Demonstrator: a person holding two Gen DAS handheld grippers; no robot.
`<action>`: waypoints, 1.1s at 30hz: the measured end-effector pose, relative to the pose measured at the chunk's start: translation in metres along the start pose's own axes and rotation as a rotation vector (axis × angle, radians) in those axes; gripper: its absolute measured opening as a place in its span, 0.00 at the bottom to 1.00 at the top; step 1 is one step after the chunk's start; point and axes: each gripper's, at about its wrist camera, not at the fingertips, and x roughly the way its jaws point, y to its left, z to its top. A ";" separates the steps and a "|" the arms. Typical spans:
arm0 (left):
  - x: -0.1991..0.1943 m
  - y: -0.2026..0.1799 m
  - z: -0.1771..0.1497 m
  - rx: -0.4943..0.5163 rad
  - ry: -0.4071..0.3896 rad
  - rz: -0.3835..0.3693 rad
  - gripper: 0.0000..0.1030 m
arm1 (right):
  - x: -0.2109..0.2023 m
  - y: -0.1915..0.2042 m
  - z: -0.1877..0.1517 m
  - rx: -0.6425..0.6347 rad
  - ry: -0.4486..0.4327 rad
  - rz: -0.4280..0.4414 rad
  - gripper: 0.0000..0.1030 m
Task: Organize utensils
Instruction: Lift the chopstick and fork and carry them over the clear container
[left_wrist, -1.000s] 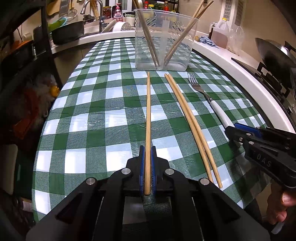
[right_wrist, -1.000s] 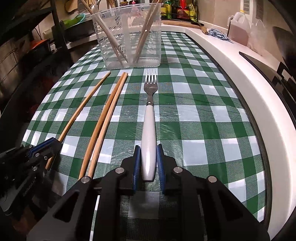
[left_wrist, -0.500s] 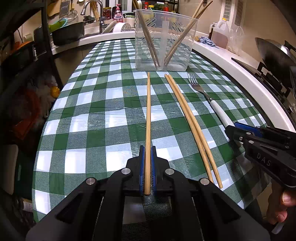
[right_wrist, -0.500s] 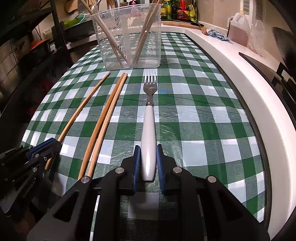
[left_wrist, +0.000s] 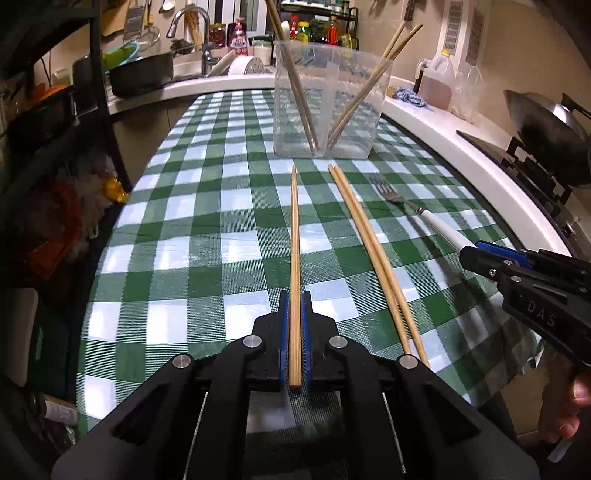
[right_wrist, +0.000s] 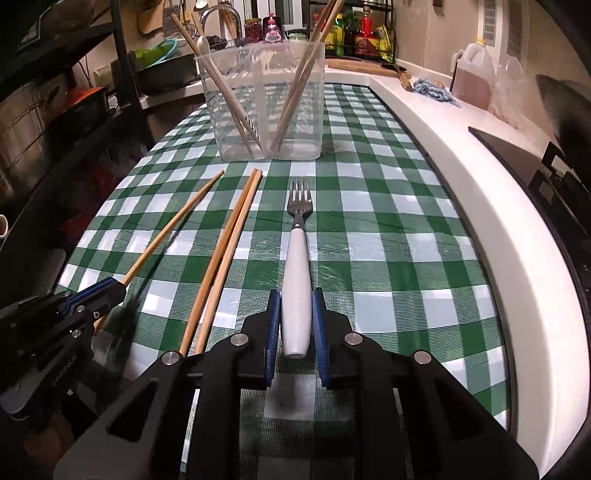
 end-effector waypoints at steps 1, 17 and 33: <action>-0.004 0.001 0.000 0.001 -0.010 -0.003 0.06 | -0.005 -0.001 0.000 -0.001 -0.011 -0.005 0.17; -0.093 0.006 0.022 0.026 -0.319 -0.033 0.06 | -0.088 -0.020 0.028 -0.021 -0.176 0.011 0.17; -0.128 0.019 0.105 -0.005 -0.368 -0.088 0.06 | -0.118 -0.018 0.085 -0.047 -0.251 0.083 0.16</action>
